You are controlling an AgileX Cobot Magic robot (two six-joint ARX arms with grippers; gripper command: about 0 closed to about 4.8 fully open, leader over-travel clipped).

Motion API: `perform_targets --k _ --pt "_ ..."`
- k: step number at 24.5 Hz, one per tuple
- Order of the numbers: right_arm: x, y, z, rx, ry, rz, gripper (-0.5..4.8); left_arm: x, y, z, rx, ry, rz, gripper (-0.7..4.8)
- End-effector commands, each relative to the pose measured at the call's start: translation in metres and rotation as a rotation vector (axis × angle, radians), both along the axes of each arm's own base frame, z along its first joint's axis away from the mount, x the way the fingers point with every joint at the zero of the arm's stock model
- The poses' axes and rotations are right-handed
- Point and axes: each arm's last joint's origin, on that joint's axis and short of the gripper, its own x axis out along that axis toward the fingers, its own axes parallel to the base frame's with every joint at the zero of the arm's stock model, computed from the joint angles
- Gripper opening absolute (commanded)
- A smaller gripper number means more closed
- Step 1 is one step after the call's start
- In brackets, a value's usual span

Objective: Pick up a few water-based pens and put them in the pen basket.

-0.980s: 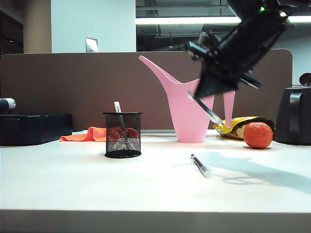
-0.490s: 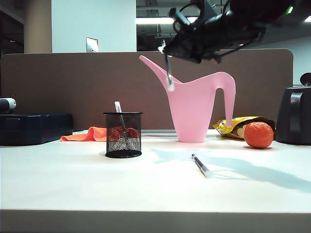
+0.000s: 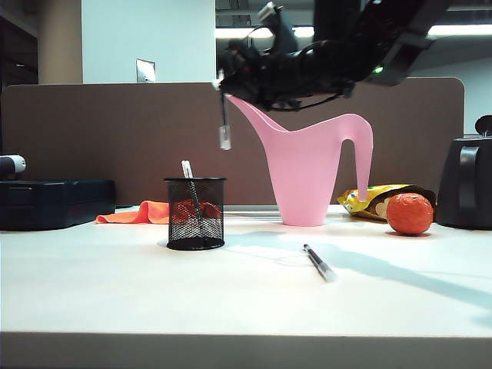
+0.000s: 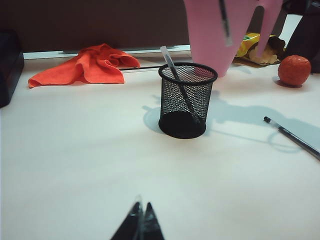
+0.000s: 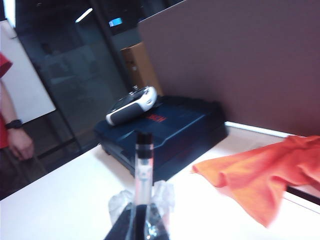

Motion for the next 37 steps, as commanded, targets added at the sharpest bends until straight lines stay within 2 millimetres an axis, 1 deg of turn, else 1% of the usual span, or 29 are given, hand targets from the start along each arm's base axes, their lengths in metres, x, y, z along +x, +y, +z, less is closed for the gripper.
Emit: perform_targets --k 1,4,6,8,9,12,15,18,21,22,23,24,25,27,28,29,30,31,32,33,34,35,37 --pt "0.010 0.015 -0.005 0.013 -0.020 0.021 -0.07 0.000 0.000 0.002 -0.001 -0.014 -0.007 -0.04" --pt "0.017 0.028 -0.017 0.005 -0.010 0.029 -0.07 0.000 0.000 0.002 -0.001 -0.014 -0.007 -0.04" --pt "0.022 0.036 -0.029 -0.010 0.002 0.034 -0.07 0.000 0.000 0.002 -0.001 -0.014 -0.007 -0.04" --pt "0.022 0.039 -0.034 -0.048 -0.005 0.034 -0.07 0.000 0.000 0.002 -0.001 -0.013 -0.007 -0.04" --pt "0.020 0.043 -0.039 -0.094 -0.002 0.025 -0.07 0.000 0.000 0.002 -0.001 -0.013 -0.007 -0.04" --pt "0.017 0.048 -0.044 -0.139 0.028 0.039 -0.02 0.000 0.000 0.002 -0.001 -0.013 -0.007 -0.04" --pt "0.016 0.047 -0.041 -0.141 0.022 0.039 1.30 0.000 0.000 0.002 -0.001 -0.013 -0.007 -0.04" --pt "0.015 0.046 -0.034 -0.136 0.013 0.036 1.31 0.000 0.000 0.002 -0.001 -0.014 -0.007 -0.04" --pt "0.012 0.044 -0.023 -0.136 0.013 0.037 1.30 0.000 0.000 0.002 -0.002 -0.014 -0.016 -0.04" --pt "0.010 0.041 -0.018 -0.142 0.023 0.035 1.24 0.000 -0.001 0.002 -0.002 -0.013 -0.028 -0.04" --pt "0.007 0.034 -0.005 -0.164 0.061 0.024 0.92 -0.001 -0.002 0.002 -0.005 -0.013 -0.058 -0.05" --pt "0.005 0.033 -0.001 -0.172 0.076 0.024 0.82 -0.001 -0.002 0.002 -0.006 -0.011 -0.073 -0.05" --pt "0.002 0.021 0.010 -0.196 0.121 0.013 0.68 -0.001 -0.002 0.001 -0.007 -0.006 -0.094 -0.04" --pt "-0.004 0.012 0.020 -0.230 0.172 0.003 0.35 -0.001 -0.003 0.000 -0.008 0.003 -0.100 -0.04" --pt "-0.005 0.002 0.027 -0.235 0.188 -0.003 0.19 -0.001 -0.003 0.000 -0.008 0.009 -0.100 -0.04" --pt "-0.007 -0.006 0.033 -0.246 0.211 -0.005 -0.09 -0.001 -0.003 0.000 -0.007 0.011 -0.099 -0.04" --pt "-0.014 -0.018 0.044 -0.276 0.255 -0.015 -0.09 -0.001 -0.002 0.000 -0.008 0.011 -0.099 -0.05" --pt "-0.015 -0.027 0.048 -0.282 0.277 -0.028 -0.09 -0.001 -0.002 0.000 -0.008 0.011 -0.099 -0.04" --pt "-0.024 -0.034 0.054 -0.318 0.329 -0.044 -0.09 -0.001 -0.003 0.000 -0.008 0.011 -0.099 -0.04" --pt "-0.027 -0.039 0.057 -0.331 0.359 -0.059 -0.09 -0.001 -0.003 0.000 -0.008 0.011 -0.099 -0.05" --pt "-0.034 -0.049 0.060 -0.363 0.421 -0.090 -0.09 -0.001 -0.002 0.000 -0.007 0.011 -0.099 -0.04" --pt "-0.042 -0.053 0.061 -0.403 0.488 -0.110 -0.09 -0.001 -0.003 0.000 -0.008 0.010 -0.100 -0.04" --pt "-0.054 -0.060 0.056 -0.483 0.601 -0.157 -0.09 -0.001 -0.003 0.000 -0.007 0.010 -0.100 -0.05"
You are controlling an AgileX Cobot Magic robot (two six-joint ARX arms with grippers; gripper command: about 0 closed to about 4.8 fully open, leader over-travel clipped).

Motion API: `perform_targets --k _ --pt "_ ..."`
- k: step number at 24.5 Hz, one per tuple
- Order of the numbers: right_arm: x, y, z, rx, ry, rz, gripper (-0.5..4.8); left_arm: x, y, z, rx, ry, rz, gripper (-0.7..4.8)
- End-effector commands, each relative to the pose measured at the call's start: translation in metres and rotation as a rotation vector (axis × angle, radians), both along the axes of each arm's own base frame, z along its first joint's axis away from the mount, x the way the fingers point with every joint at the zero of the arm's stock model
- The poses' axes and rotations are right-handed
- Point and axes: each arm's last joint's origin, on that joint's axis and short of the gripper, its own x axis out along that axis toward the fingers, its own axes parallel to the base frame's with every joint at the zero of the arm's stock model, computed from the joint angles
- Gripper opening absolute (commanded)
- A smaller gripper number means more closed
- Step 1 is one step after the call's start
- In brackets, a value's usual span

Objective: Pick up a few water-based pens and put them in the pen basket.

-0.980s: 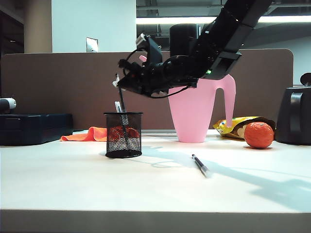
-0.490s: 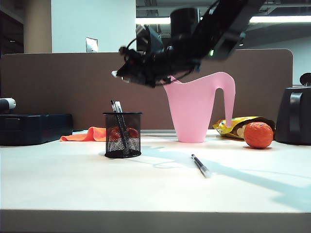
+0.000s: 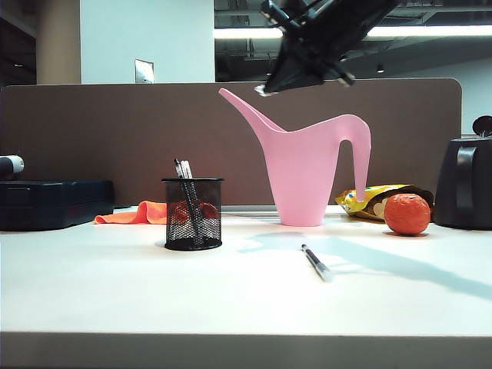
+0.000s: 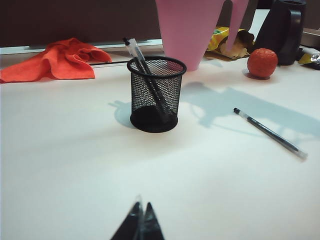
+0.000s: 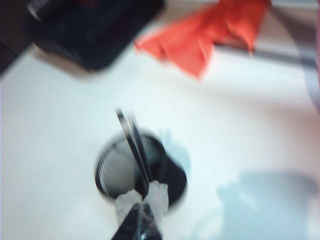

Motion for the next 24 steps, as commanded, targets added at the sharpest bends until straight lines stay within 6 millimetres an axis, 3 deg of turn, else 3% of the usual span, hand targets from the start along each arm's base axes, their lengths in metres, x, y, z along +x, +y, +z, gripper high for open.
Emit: perform_targets --k 1,5,9,13,24 --pt "-0.016 -0.009 -0.010 -0.138 0.185 -0.066 -0.09 0.000 0.000 0.002 -0.001 -0.012 -0.005 -0.04" --pt "-0.025 -0.013 -0.034 -0.198 0.326 -0.072 -0.08 0.000 -0.001 0.002 -0.003 -0.012 -0.020 -0.04" --pt "-0.034 -0.017 -0.072 -0.232 0.432 -0.098 1.19 0.000 -0.001 0.002 -0.003 -0.014 -0.020 -0.04" --pt "-0.041 -0.020 -0.109 -0.205 0.485 -0.141 1.76 0.000 -0.001 0.002 -0.003 -0.013 -0.020 -0.04" --pt "-0.046 -0.003 -0.125 -0.319 0.387 -0.234 1.80 0.000 -0.001 0.002 -0.003 -0.012 -0.021 -0.04"
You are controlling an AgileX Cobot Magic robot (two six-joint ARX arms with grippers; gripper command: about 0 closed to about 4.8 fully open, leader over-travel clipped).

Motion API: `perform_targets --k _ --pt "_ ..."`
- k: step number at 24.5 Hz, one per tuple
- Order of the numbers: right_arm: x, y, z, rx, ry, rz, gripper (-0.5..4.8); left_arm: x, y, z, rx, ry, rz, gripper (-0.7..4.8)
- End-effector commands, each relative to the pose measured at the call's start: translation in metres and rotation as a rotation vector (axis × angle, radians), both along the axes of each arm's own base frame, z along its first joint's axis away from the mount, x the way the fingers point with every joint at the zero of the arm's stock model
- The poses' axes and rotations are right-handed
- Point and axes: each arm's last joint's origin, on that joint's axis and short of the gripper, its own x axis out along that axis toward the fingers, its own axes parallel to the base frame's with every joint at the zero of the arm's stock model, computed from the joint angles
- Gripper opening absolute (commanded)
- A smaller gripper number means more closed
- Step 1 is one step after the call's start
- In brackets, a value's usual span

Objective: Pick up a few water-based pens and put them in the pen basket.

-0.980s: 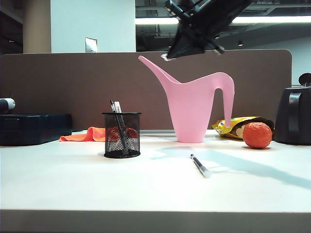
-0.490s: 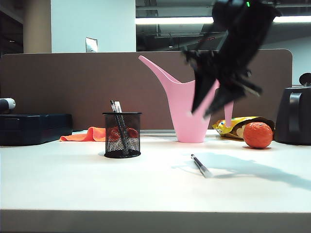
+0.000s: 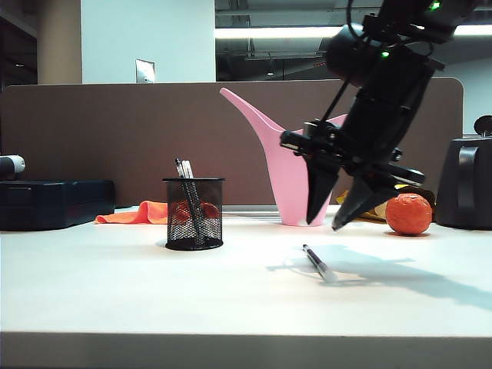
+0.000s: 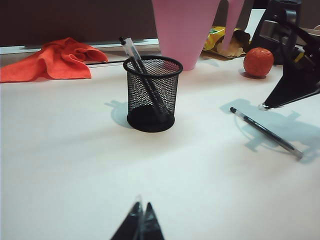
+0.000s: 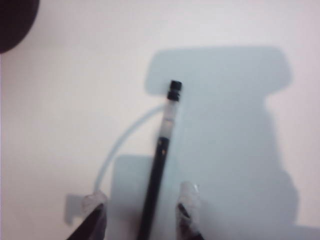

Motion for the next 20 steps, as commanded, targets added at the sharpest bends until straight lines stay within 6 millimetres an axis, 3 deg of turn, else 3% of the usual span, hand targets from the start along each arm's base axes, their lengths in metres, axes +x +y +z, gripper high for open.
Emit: perform_targets --k 1,5,14,16,18,20 --pt "0.004 0.004 -0.008 -0.015 -0.011 -0.003 1.80 0.000 0.000 0.002 -0.002 -0.012 -0.009 -0.04" --pt "0.007 0.006 -0.028 -0.037 0.066 -0.019 1.80 0.000 0.000 0.002 -0.002 -0.013 -0.017 -0.04" --pt "0.002 0.020 -0.043 -0.113 0.076 -0.008 1.62 0.000 0.000 0.002 -0.002 -0.012 -0.016 -0.04" --pt "0.001 0.023 -0.047 -0.136 0.082 -0.006 1.24 0.000 0.000 0.002 -0.002 -0.013 -0.016 -0.04" --pt "0.000 0.024 -0.049 -0.143 0.094 -0.002 0.15 0.000 0.000 0.002 -0.002 -0.012 -0.016 -0.04" --pt "-0.001 0.024 -0.050 -0.146 0.096 0.000 -0.09 0.000 0.000 0.002 -0.002 -0.013 -0.016 -0.04"
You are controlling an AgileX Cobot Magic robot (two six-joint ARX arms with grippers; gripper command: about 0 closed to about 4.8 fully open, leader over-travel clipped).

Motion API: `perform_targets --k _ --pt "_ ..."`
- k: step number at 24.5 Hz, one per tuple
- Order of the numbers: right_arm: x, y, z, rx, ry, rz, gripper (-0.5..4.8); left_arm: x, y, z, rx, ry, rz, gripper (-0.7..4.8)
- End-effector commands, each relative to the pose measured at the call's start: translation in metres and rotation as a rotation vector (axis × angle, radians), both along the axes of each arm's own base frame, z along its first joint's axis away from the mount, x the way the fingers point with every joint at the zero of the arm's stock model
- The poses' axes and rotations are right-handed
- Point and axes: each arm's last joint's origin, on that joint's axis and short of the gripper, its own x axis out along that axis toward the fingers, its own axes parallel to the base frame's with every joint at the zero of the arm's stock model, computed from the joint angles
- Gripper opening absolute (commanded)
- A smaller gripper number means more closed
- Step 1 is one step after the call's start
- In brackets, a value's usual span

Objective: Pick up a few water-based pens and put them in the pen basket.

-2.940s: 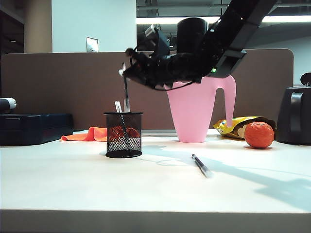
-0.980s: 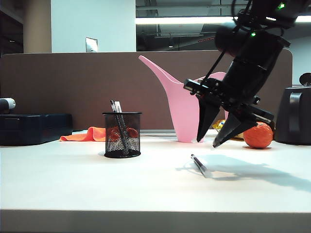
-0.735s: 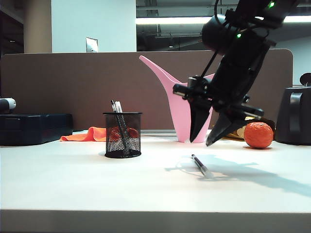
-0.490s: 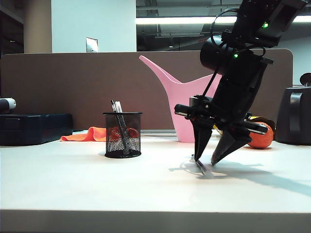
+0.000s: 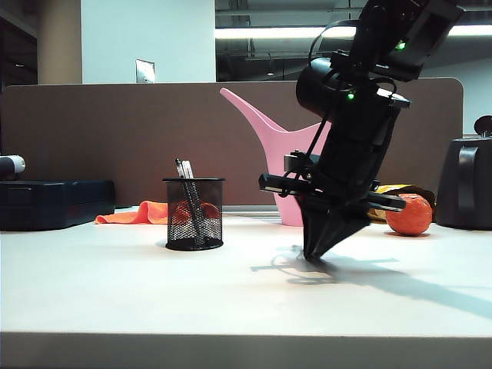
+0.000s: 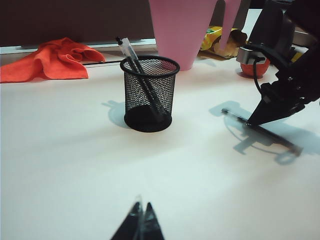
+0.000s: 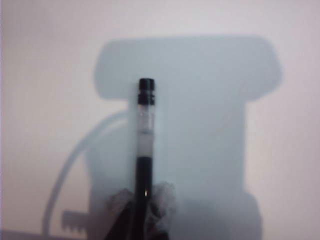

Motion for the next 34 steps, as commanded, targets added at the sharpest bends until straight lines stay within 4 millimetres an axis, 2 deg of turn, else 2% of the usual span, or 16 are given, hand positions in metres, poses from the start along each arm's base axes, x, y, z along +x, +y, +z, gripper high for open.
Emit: perform_targets --k 1,4,9,13,14,21,26,30,34 --pt "-0.007 -0.002 -0.013 -0.048 0.082 0.000 -0.09 0.000 0.000 0.002 -0.002 -0.013 -0.006 -0.04" --pt "-0.005 -0.001 -0.009 -0.035 0.061 0.007 -0.09 0.000 0.000 0.002 -0.002 -0.013 -0.006 -0.05" --pt "-0.007 -0.001 0.022 0.052 -0.044 0.022 -0.09 0.000 -0.001 0.002 -0.003 -0.012 -0.022 -0.04" --pt "-0.009 0.000 0.068 0.218 -0.241 0.095 -0.10 0.000 -0.001 0.002 -0.003 -0.012 -0.021 -0.05" --pt "-0.008 0.001 0.074 0.257 -0.271 0.117 -0.09 0.000 -0.001 0.002 -0.003 -0.012 -0.022 -0.04" --pt "0.001 0.011 0.099 0.456 -0.485 0.221 -0.10 0.000 -0.001 0.002 -0.003 -0.012 -0.022 -0.04" --pt "0.008 0.016 0.125 0.593 -0.772 0.300 -0.09 0.000 -0.001 0.002 -0.003 -0.012 -0.022 -0.05" --pt "0.017 0.023 0.123 0.684 -0.902 0.378 -0.09 0.000 -0.001 0.002 -0.003 -0.012 -0.026 -0.05" --pt "0.029 0.031 0.102 0.730 -0.929 0.376 -0.09 -0.001 -0.001 0.002 -0.006 -0.012 -0.050 -0.05"
